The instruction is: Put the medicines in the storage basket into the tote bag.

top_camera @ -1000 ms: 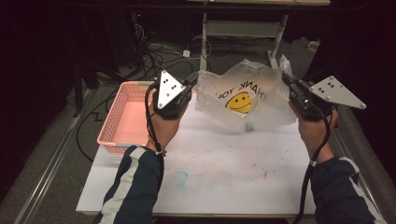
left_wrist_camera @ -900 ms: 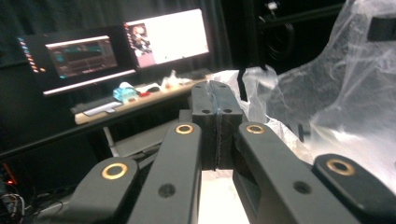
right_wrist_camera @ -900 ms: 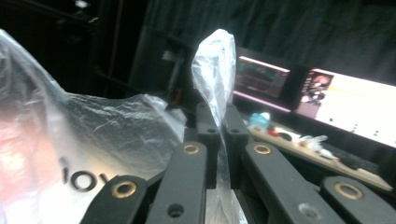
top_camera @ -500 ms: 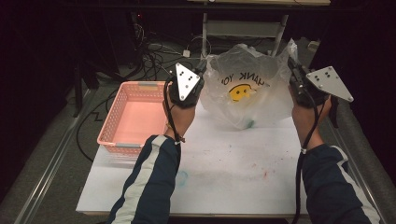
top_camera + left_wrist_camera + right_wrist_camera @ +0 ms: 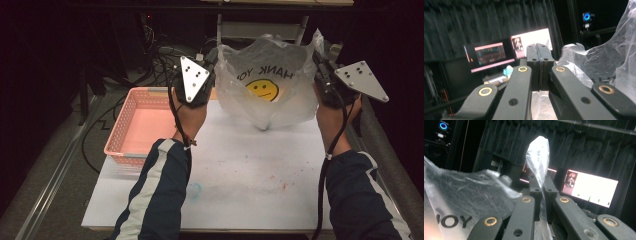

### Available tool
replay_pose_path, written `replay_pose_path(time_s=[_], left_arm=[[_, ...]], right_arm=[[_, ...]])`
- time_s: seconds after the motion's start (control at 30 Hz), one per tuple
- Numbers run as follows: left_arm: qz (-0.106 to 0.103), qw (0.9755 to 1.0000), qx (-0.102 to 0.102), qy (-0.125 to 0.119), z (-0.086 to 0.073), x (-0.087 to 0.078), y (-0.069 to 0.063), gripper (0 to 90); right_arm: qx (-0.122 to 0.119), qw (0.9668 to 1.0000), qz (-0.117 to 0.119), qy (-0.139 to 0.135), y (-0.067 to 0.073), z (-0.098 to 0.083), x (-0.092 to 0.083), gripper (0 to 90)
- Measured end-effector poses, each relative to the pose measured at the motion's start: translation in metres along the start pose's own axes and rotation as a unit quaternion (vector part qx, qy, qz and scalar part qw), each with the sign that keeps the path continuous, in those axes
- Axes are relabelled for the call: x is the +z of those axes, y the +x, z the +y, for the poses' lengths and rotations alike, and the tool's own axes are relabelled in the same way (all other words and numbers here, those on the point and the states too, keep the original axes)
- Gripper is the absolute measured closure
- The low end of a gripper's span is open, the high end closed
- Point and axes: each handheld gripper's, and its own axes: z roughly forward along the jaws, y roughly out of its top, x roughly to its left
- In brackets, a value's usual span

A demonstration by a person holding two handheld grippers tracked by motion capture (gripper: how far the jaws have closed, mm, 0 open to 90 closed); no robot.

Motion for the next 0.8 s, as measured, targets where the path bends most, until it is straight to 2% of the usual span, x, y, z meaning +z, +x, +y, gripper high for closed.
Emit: replay_pose_path(time_s=[0.07,0.17,0.23,0.43,0.57,0.63,0.7,0.8], left_arm=[[-0.003,1.0000,0.004,0.000,0.007,-0.002,0.000,87.5],[-0.006,1.0000,0.002,0.002,0.007,-0.002,-0.002,87.4],[-0.015,0.9998,-0.009,0.008,0.003,-0.001,-0.004,87.3],[-0.029,0.9987,-0.010,0.040,-0.018,0.006,-0.014,86.8],[-0.034,0.9976,-0.013,0.059,-0.029,0.010,-0.015,76.2],[-0.033,0.9970,-0.017,0.067,-0.032,0.010,-0.014,67.3],[-0.042,0.9967,-0.023,0.065,-0.035,0.008,-0.011,62.9],[-0.043,0.9967,-0.018,0.066,-0.035,0.003,-0.006,53.9]], right_arm=[[0.000,1.0000,0.002,-0.005,0.000,0.007,-0.002,90.0],[0.002,1.0000,0.005,-0.006,0.002,0.010,-0.003,90.0],[0.005,1.0000,0.008,-0.001,0.003,0.006,-0.003,90.0],[0.004,0.9996,0.012,0.026,0.003,-0.012,-0.001,90.0],[0.000,0.9991,0.015,0.040,0.002,-0.020,0.001,90.0],[0.001,0.9988,0.015,0.046,0.001,-0.023,0.000,90.0],[0.001,0.9986,0.014,0.052,0.000,-0.027,0.000,90.0],[0.000,0.9981,0.013,0.061,-0.003,-0.031,0.000,90.0]])
